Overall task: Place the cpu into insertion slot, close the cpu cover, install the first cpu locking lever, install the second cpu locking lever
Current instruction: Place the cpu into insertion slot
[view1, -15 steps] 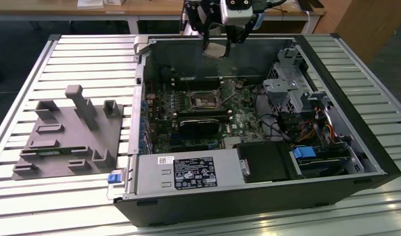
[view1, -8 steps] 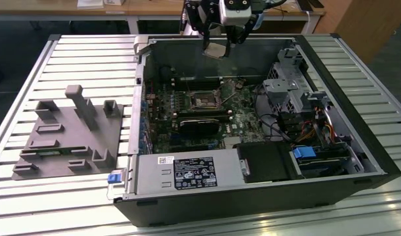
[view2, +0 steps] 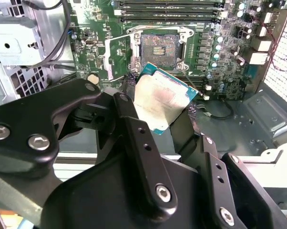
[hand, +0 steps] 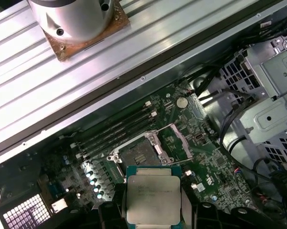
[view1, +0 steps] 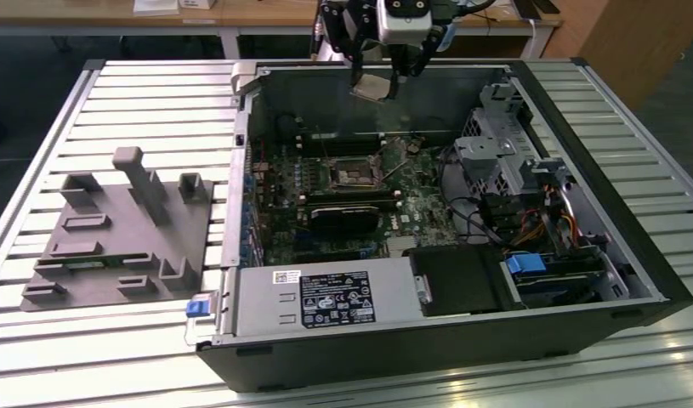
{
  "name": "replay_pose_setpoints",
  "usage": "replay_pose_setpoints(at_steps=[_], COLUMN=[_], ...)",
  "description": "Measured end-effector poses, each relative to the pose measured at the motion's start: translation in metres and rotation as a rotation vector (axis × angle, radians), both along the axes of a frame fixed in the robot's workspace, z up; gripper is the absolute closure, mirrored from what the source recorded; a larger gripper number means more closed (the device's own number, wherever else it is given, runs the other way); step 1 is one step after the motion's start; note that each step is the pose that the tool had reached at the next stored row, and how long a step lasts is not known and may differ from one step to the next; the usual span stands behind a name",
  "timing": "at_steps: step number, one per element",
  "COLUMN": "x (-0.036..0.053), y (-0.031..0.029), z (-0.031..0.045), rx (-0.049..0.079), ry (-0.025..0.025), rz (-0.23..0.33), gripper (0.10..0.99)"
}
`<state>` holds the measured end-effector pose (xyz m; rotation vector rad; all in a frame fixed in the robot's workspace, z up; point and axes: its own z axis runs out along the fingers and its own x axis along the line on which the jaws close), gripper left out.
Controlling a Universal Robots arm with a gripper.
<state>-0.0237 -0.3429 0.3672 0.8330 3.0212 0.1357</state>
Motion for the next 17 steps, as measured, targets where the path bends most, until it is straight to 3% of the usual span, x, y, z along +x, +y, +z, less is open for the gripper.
replay_pose_setpoints(at_steps=[17], x=[0.0], y=[0.0003], z=[-0.0007], rx=[0.0], ry=[0.0], rz=[-0.063], gripper=[0.545])
